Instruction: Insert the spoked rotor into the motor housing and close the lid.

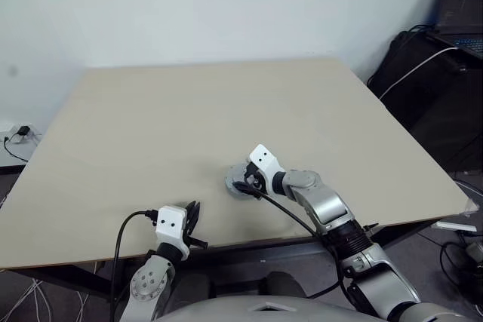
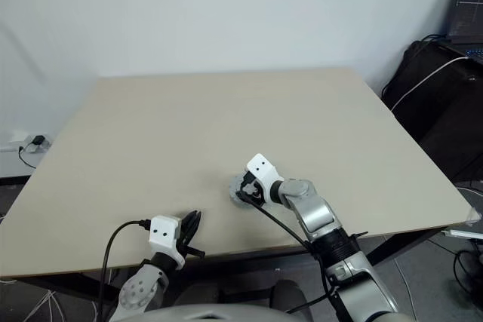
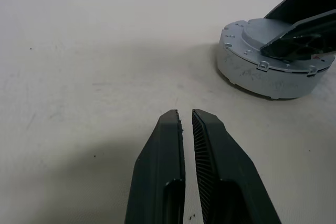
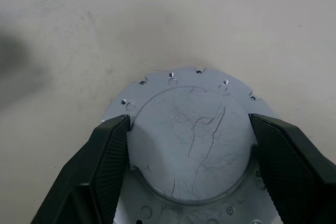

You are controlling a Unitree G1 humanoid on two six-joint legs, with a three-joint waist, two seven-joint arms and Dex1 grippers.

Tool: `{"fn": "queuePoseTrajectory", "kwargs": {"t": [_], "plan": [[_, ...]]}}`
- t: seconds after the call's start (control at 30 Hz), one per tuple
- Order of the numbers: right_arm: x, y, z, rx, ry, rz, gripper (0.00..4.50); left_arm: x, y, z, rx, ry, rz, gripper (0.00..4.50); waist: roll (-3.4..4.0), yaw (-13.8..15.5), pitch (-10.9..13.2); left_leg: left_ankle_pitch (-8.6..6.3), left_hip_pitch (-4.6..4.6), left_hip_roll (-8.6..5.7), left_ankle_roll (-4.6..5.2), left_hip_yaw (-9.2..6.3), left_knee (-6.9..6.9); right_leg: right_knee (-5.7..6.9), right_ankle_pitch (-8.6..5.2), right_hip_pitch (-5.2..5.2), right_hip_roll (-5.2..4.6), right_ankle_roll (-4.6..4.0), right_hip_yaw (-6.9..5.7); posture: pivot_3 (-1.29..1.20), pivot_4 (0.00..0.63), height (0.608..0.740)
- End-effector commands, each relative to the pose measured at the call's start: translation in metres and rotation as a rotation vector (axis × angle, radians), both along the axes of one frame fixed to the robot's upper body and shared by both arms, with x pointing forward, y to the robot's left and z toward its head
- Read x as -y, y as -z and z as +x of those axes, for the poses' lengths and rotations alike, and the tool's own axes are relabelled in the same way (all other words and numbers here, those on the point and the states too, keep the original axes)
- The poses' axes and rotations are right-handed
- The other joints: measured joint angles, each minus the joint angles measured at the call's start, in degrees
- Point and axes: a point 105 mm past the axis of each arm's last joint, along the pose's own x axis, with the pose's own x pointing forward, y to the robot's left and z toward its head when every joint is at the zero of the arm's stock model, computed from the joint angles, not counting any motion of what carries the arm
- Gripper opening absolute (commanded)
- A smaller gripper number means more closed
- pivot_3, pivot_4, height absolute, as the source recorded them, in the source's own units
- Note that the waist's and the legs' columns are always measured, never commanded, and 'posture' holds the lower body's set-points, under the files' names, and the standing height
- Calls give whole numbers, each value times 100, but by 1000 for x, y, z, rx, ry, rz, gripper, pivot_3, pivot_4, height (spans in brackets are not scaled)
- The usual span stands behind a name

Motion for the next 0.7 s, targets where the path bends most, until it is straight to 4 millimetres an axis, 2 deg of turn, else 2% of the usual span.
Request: {"fn": "queuePoseTrajectory", "kwargs": {"t": [0.03, 0.13, 0.27, 0.57, 0.7], "plan": [[7, 14, -4, -38, 25, -74, 3277, 0, -17, 7, 69, -6, 2, 417, 0, -2, -1, 0, 0, 0, 0, 0, 0, 0, 0, 0, 0, 0, 0, 0, 0, 740], [5, 16, -6, -44, 15, -78, 3277, -10, -24, 16, 93, -59, 25, 417, -3, 0, -4, 0, 1, 2, 0, 0, 0, 0, 0, 0, -4, 0, 0, 0, 0, 740], [2, 16, -7, -46, 11, -73, 3277, -21, -36, 40, 113, -83, 25, 417, -4, 7, -7, 0, 2, 0, -1, -2, 1, 5, 1, 2, -6, 3, -6, 0, 0, 740], [-1, 12, -5, -34, 13, -59, 3277, -18, -53, 90, 130, 172, -9, 417, -5, -14, -34, 4, 6, -1, -1, -3, 0, 1, 20, 6, 31, -23, 2, 0, 0, 740], [-3, 10, -6, -32, 15, -51, 3277, -14, -48, 103, 55, 314, -47, 417, -5, -17, -34, 6, 7, 0, -4, -6, 0, 3, 19, 7, 37, -23, 1, 0, 0, 740]]}}
